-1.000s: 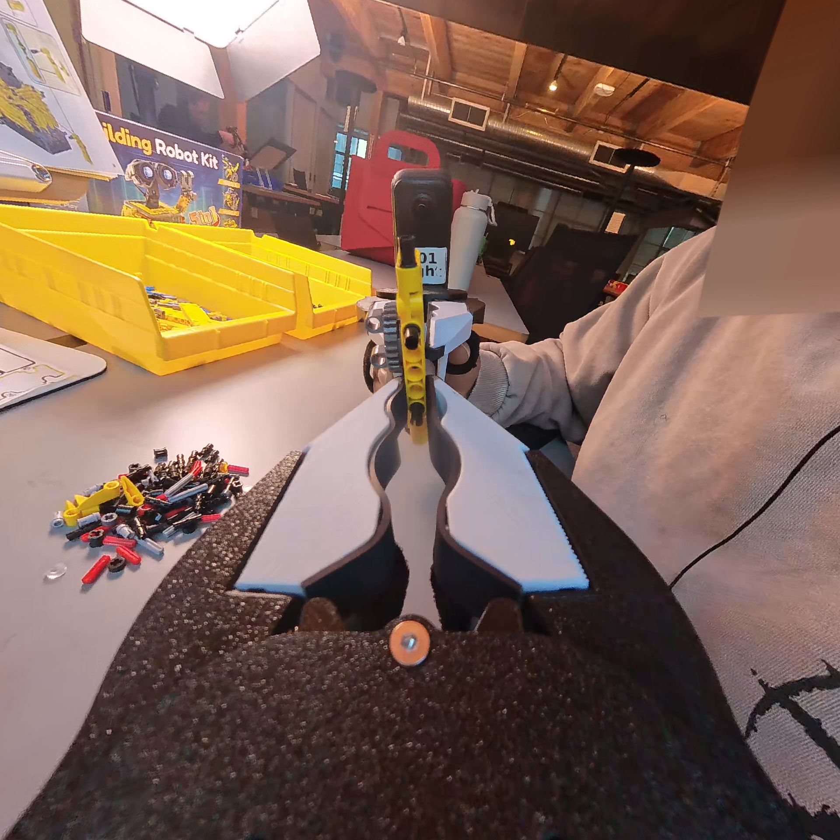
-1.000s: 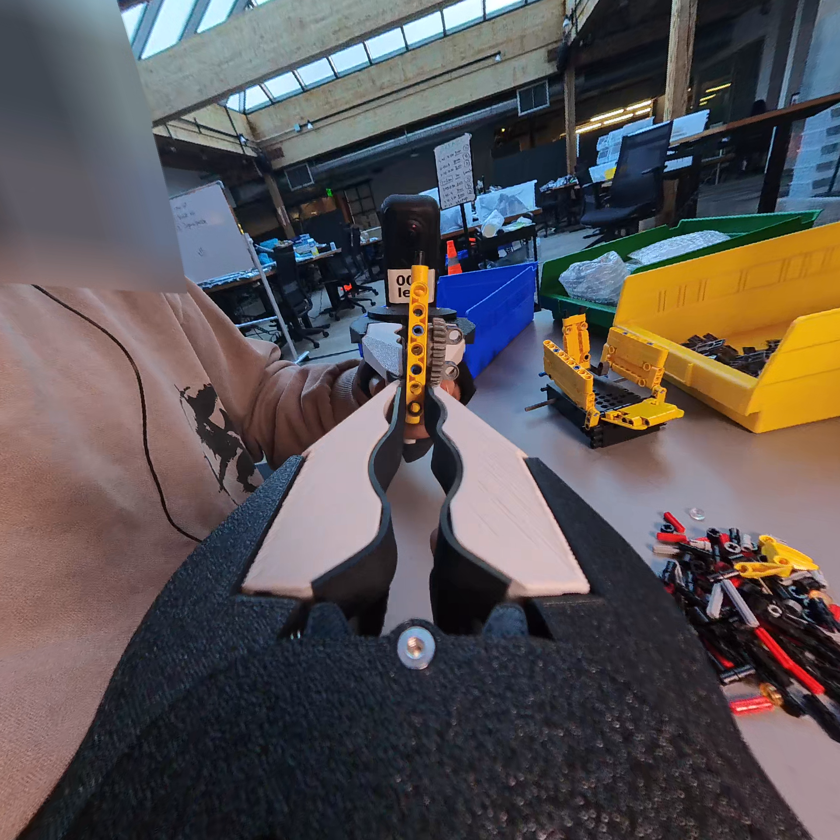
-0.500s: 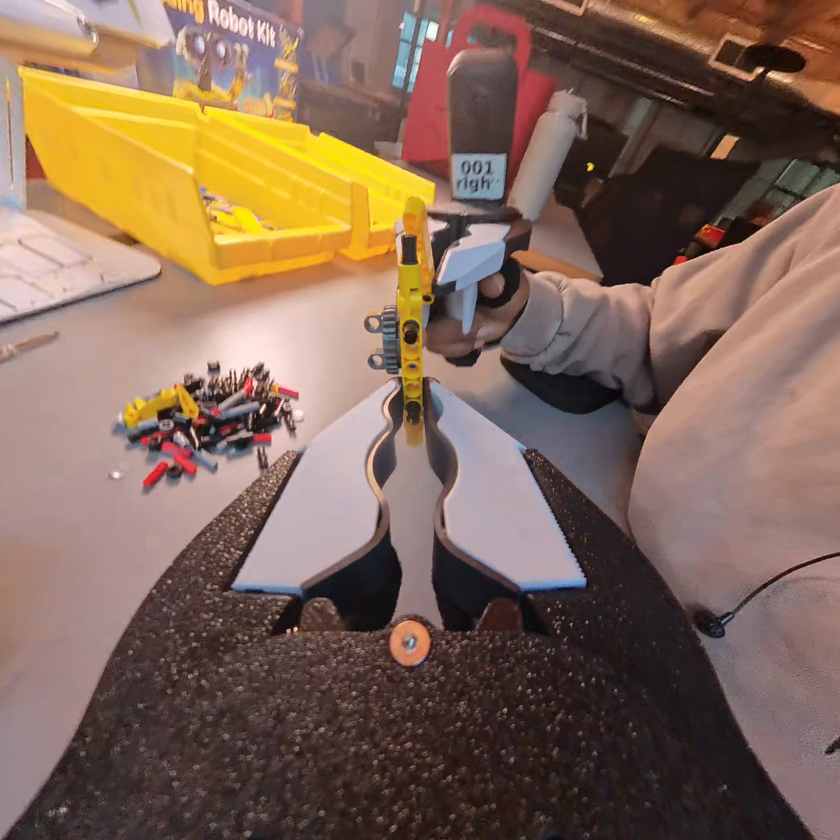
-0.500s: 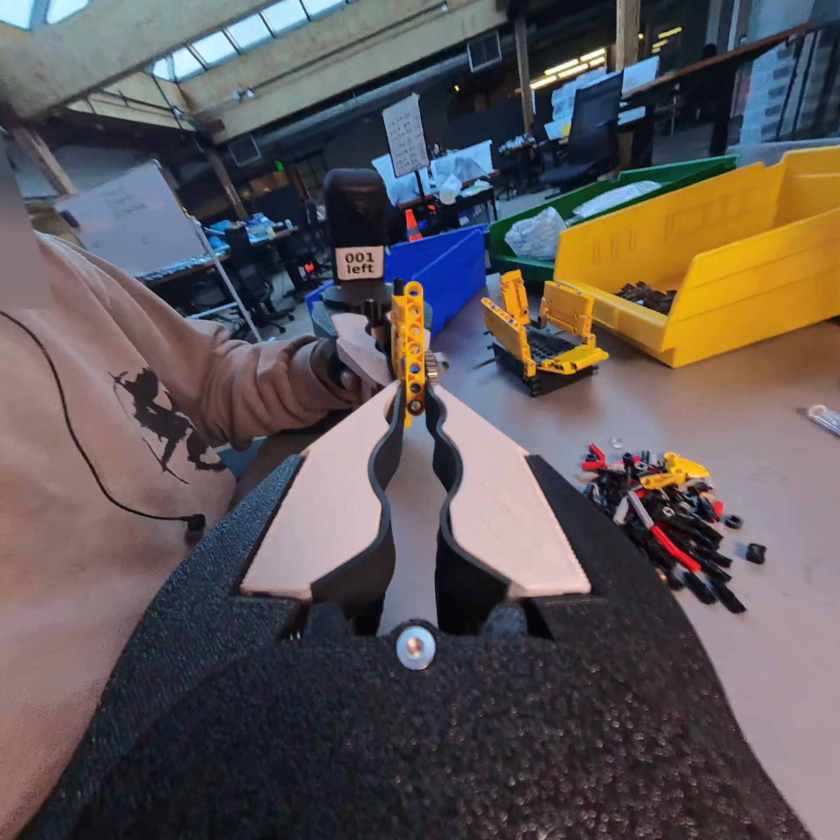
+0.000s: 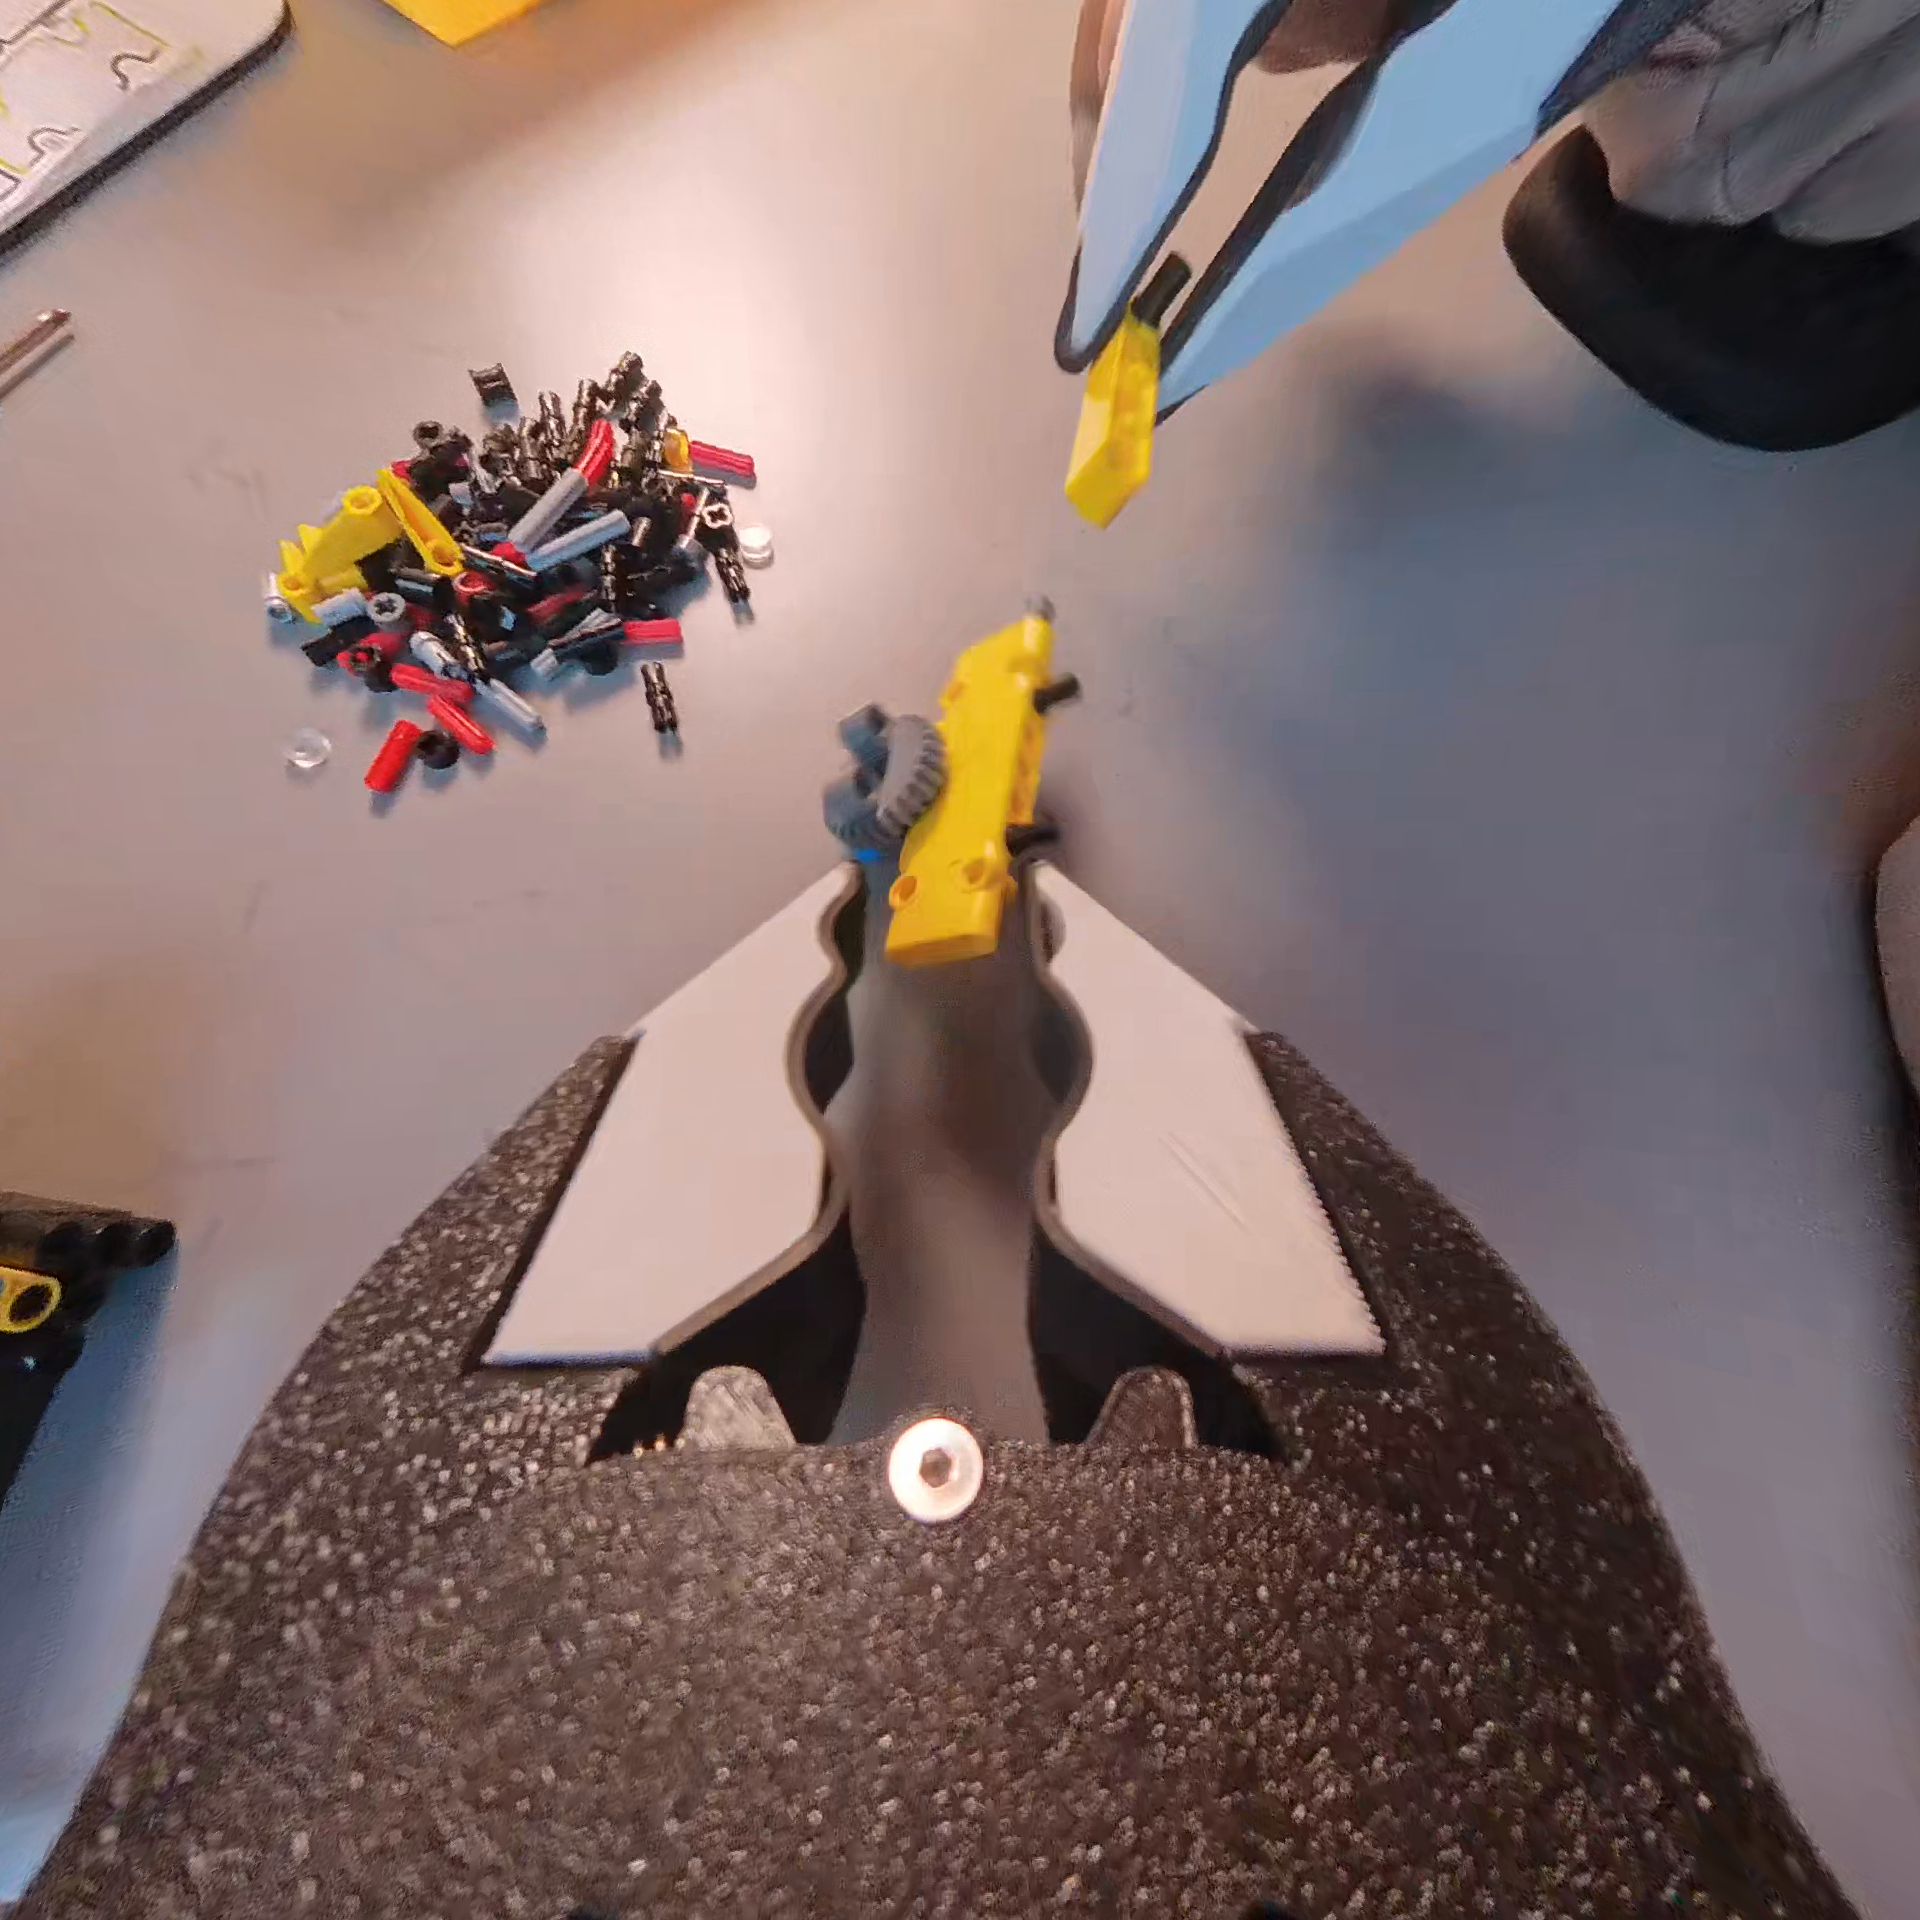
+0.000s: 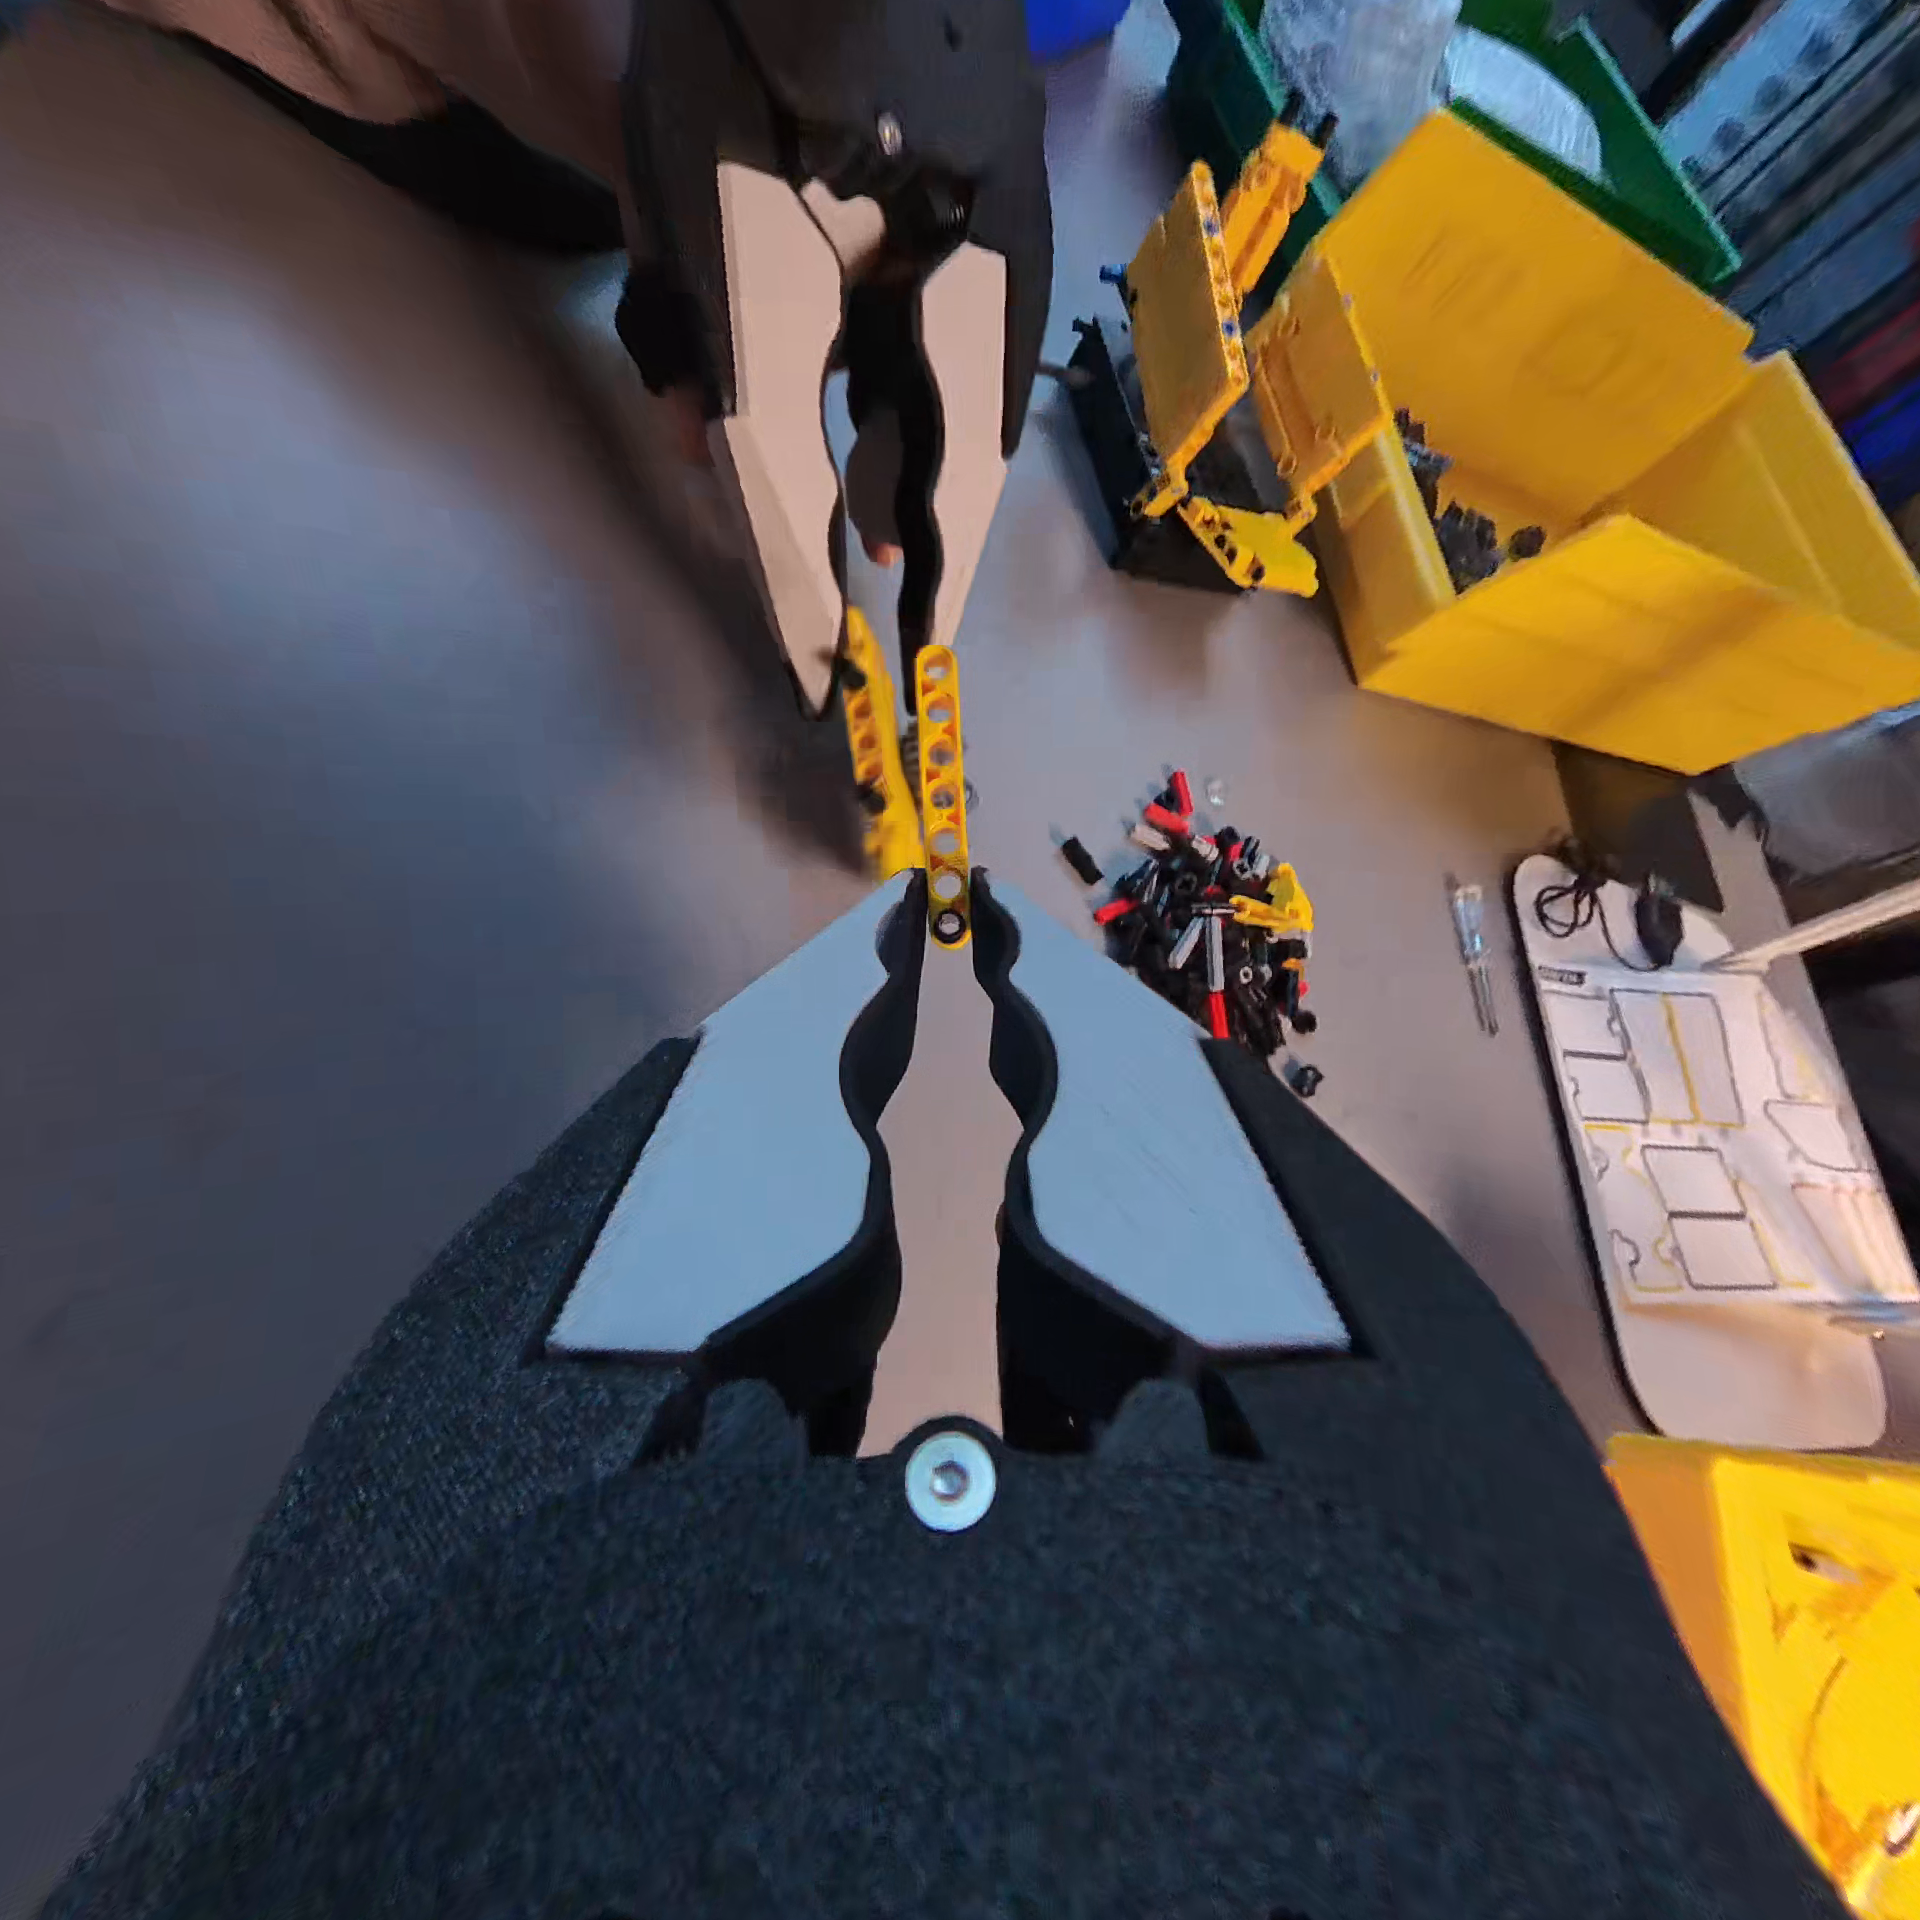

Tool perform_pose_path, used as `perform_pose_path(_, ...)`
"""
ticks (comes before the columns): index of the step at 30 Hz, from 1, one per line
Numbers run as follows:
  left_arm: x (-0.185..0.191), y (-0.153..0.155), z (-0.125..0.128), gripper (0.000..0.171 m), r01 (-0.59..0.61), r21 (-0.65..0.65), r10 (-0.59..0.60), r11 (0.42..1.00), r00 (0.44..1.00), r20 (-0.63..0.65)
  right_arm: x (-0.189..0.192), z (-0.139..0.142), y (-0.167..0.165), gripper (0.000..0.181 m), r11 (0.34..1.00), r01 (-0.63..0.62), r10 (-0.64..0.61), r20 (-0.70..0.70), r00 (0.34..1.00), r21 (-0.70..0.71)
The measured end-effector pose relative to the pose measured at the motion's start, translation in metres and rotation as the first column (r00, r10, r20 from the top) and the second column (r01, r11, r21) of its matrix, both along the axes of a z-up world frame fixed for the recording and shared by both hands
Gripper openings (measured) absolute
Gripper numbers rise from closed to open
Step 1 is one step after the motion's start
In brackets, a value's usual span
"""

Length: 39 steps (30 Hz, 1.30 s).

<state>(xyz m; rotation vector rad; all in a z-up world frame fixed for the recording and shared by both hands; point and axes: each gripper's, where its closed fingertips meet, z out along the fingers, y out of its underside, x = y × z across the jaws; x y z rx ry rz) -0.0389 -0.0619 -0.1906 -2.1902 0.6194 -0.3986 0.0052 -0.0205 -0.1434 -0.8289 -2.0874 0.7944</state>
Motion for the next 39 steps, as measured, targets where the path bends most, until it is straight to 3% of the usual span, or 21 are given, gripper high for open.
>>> perform_pose_path(2,0.006,-0.001,0.008,0.042,0.028,0.034,-0.030,0.999,0.999,0.041,-0.002,0.009,-0.006,0.007,1.000,-0.016,0.017,-0.060,0.998,0.023)
perform_pose_path(4,0.020,-0.003,0.037,0.041,0.063,0.117,-0.087,0.991,0.973,0.215,-0.004,0.016,-0.013,0.007,0.998,-0.034,0.040,-0.117,0.992,0.054)
perform_pose_path(8,0.033,-0.011,0.081,0.036,0.097,0.129,-0.154,0.987,0.800,0.580,-0.011,0.022,-0.020,0.006,0.961,-0.016,0.086,-0.244,0.966,0.277)
perform_pose_path(13,0.035,-0.010,0.083,0.019,0.146,-0.015,-0.072,0.989,0.568,0.820,-0.018,0.020,-0.035,0.006,0.832,0.003,0.208,-0.317,0.925,0.554)
perform_pose_path(15,0.038,-0.010,0.074,0.009,0.160,-0.047,-0.057,0.986,0.586,0.809,-0.020,0.016,-0.038,0.006,0.799,0.006,0.230,-0.314,0.921,0.601)
perform_pose_path(18,0.038,-0.009,0.073,0.008,0.136,-0.004,-0.087,0.991,0.659,0.747,-0.021,0.016,-0.037,0.008,0.792,0.028,0.223,-0.332,0.917,0.610)
perform_pose_path(21,0.036,-0.007,0.073,0.015,0.102,0.016,-0.083,0.995,0.693,0.716,-0.021,0.020,-0.036,0.008,0.795,0.037,0.219,-0.344,0.913,0.606)
perform_pose_path(24,0.033,-0.006,0.073,0.026,0.103,-0.013,-0.057,0.995,0.643,0.764,-0.022,0.021,-0.039,0.006,0.772,0.049,0.236,-0.357,0.904,0.634)
perform_pose_path(29,0.033,-0.009,0.079,0.020,0.184,-0.104,0.011,0.977,0.449,0.894,-0.024,0.025,-0.040,0.006,0.739,0.089,0.243,-0.388,0.889,0.667)
perform_pose_path(30,0.034,-0.009,0.077,0.020,0.199,-0.121,0.023,0.973,0.433,0.901,-0.025,0.025,-0.040,0.006,0.733,0.092,0.243,-0.386,0.890,0.674)
perform_pose_path(33,0.036,-0.010,0.074,0.013,0.208,-0.130,0.025,0.969,0.444,0.896,-0.027,0.018,-0.040,0.006,0.709,0.088,0.249,-0.365,0.897,0.700)
perform_pose_path(39,0.030,-0.007,0.067,0.006,0.141,-0.109,0.015,0.984,0.543,0.840,-0.032,0.017,-0.025,0.015,0.704,0.138,0.178,-0.362,0.915,0.697)
